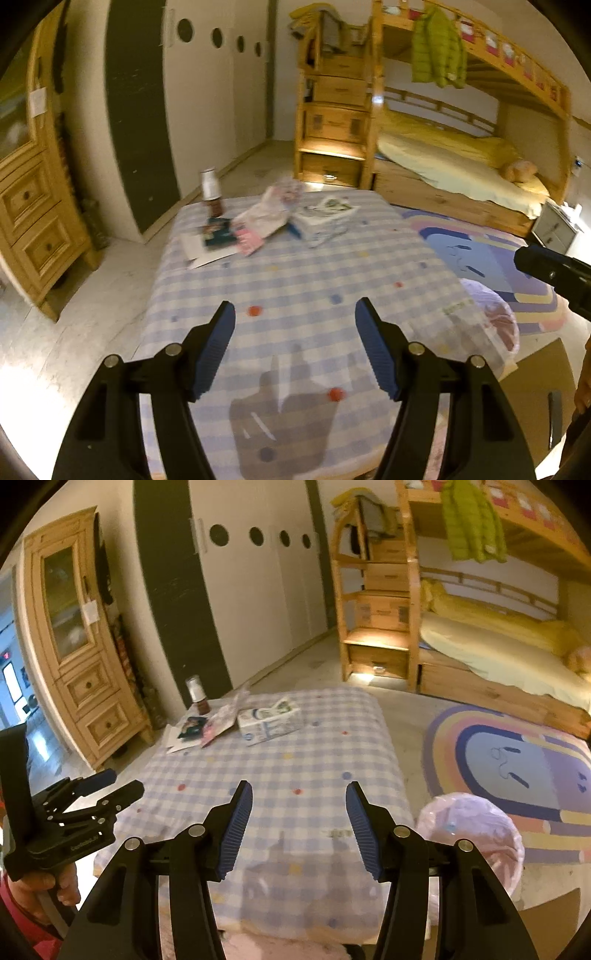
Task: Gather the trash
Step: 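Move both grippers back over the table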
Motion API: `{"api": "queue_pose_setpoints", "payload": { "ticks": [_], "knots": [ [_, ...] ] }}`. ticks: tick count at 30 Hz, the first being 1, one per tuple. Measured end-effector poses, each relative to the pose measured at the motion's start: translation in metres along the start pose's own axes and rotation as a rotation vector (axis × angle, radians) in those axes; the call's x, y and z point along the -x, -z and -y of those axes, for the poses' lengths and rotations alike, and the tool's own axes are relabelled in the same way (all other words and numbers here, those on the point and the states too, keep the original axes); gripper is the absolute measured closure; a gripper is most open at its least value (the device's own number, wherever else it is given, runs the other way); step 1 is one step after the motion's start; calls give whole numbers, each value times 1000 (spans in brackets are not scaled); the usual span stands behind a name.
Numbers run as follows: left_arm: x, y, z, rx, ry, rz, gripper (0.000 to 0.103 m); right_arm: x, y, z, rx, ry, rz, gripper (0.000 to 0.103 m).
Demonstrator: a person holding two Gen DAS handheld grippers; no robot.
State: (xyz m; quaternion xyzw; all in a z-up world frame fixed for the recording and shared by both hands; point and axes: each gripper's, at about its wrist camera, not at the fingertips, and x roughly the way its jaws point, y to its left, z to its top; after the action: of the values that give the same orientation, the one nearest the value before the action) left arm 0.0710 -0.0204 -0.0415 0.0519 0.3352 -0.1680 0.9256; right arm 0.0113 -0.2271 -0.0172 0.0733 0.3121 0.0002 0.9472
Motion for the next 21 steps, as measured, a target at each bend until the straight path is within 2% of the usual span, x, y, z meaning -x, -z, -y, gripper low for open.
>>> {"api": "queue_pose_setpoints", "payload": {
  "ticks": [11, 21],
  "knots": [
    [-12, -1, -44, 73, -41, -15, 37, -38, -17, -33, 73, -59, -20, 49],
    [-61, -23, -87, 115, -110, -46, 37, -127, -47, -58, 119, -102, -80, 50]
  ]
}}
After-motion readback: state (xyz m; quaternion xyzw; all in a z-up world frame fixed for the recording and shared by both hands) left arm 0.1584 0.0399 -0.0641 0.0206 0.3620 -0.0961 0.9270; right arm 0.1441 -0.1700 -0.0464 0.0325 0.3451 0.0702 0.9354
